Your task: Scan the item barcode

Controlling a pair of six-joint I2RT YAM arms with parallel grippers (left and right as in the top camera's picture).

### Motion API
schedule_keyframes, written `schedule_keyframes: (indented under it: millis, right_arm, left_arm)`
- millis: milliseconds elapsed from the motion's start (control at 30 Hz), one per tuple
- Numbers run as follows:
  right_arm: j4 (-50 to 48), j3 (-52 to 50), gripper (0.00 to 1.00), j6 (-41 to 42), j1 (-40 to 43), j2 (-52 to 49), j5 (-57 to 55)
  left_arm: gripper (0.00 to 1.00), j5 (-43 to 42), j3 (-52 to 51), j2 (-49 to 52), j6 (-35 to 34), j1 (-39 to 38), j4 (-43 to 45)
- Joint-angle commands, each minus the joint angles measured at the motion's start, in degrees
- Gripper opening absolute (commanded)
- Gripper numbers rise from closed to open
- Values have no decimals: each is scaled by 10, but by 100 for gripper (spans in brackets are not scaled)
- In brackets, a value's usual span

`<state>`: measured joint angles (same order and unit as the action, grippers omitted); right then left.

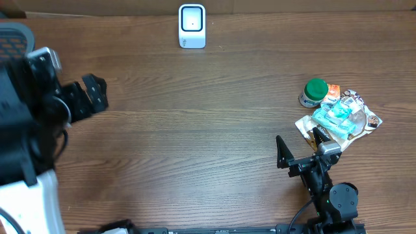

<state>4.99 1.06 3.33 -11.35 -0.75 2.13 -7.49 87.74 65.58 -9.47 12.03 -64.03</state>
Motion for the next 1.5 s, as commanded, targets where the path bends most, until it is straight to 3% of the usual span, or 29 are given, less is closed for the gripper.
schedule_keyframes:
  millis: [0,233,333,567,800,1167,1267,1467]
  right_arm:
    - [-3,-6,100,-2,-3,6,1]
    - [-3,-6,100,-2,-3,6,1]
    - [-3,-6,100,-2,-3,6,1]
    - [-3,-6,100,-2,-3,6,1]
    - [-3,-6,100,-2,-3,6,1]
    - [-3,-6,100,-2,-3,6,1]
    - [-3,-6,100,-2,-3,6,1]
    - [-3,-6,100,-2,-3,6,1]
  left_arm:
    - [100,-25,-150,-90,76,-26,133]
    - [99,-26,-430,-266,143,-73,431]
    - [100,-26,-526,-331,181,-92,516]
    - [100,-26,-694,-457,286,-121,625]
    - [100,-24,-791,-553,338,-129,650]
    - [99,-10,-875,-644,337,-129,644]
    - [99,-13,-875,-654,334,-129,603]
    - [100,-11,-875,-654,311,-130,604]
